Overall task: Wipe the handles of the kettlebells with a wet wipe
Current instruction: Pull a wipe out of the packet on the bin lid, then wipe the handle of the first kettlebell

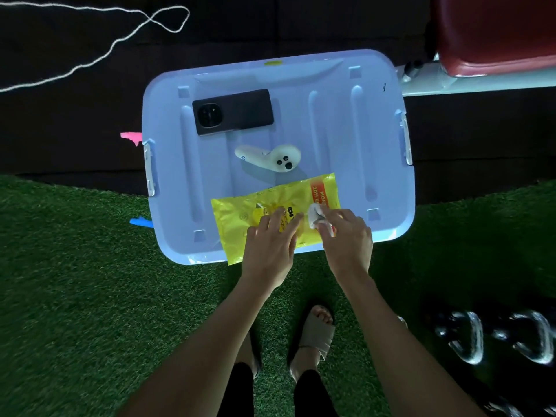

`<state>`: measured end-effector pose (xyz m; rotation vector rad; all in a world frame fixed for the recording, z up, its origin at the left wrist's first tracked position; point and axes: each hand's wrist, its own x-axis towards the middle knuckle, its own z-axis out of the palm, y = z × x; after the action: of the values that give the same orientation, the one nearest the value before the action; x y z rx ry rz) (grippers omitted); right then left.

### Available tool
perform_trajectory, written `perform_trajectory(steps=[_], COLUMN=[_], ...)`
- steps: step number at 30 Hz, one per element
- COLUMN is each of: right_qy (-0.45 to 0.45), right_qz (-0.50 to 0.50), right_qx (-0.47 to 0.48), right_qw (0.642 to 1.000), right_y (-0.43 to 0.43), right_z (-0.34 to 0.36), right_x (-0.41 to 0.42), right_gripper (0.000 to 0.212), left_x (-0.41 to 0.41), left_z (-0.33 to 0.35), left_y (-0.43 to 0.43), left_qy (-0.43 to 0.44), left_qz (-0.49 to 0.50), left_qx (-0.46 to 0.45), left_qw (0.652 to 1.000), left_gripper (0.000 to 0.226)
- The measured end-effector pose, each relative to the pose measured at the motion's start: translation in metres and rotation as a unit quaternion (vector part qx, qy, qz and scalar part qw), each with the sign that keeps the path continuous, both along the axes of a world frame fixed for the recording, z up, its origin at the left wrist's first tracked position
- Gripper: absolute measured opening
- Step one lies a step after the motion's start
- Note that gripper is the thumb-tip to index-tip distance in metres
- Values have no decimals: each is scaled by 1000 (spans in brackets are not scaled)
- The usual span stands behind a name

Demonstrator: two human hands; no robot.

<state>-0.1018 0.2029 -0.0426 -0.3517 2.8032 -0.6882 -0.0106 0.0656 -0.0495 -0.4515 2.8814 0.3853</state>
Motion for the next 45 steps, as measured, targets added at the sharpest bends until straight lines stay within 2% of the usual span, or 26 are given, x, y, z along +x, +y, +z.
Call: perform_trajectory(steps=[4,8,11,13,15,19,21,26,28,30,34,38,40,45], right_qy=[-49,-123,-112,-94,-86,-76,-78,-66,-41,-1,73,110,111,135], right_qz=[-37,-117,-179,-215,-246,-371,-437,-568,-592,-586,-530,-476,-439,-371], right_qx=[-36,-102,-151,-148,-135,-148,-158,-132,-116,-103,-87,-93,-70,9], right_qw=[997,980,966,961,956,914,882,810,797,804,840,868,889,919], right_y=[7,12,24,40,59,109,137,215,245,272,316,346,352,352], right_z=[-1,7,21,29,39,56,57,29,3,-31,-102,-155,-174,-201], right_x=[-6,-10,-6,2,16,59,89,162,181,193,204,214,219,227], right_gripper=[24,16,17,19,18,14,12,10,11,11,10,21,21,25], left_x=[-3,-10,-23,-30,-32,-27,-25,-20,-21,-23,-31,-42,-46,-54], left_z=[0,4,20,33,44,55,52,11,-15,-49,-124,-183,-202,-224], left_y=[0,-7,-7,1,19,75,107,190,222,254,303,324,328,335], left_qy=[-14,-21,-21,-6,10,33,2,-105,-118,-122,-110,-66,-27,15], left_qz=[-19,-46,-24,-11,-40,-161,-215,-288,-326,-375,-475,-589,-639,-652], left_qx=[-25,-38,-16,5,32,172,233,287,290,288,277,276,256,287], left_qw=[999,998,999,1000,999,971,949,907,892,872,828,756,725,702], left_gripper=[50,49,39,31,29,24,21,12,9,10,18,36,38,32])
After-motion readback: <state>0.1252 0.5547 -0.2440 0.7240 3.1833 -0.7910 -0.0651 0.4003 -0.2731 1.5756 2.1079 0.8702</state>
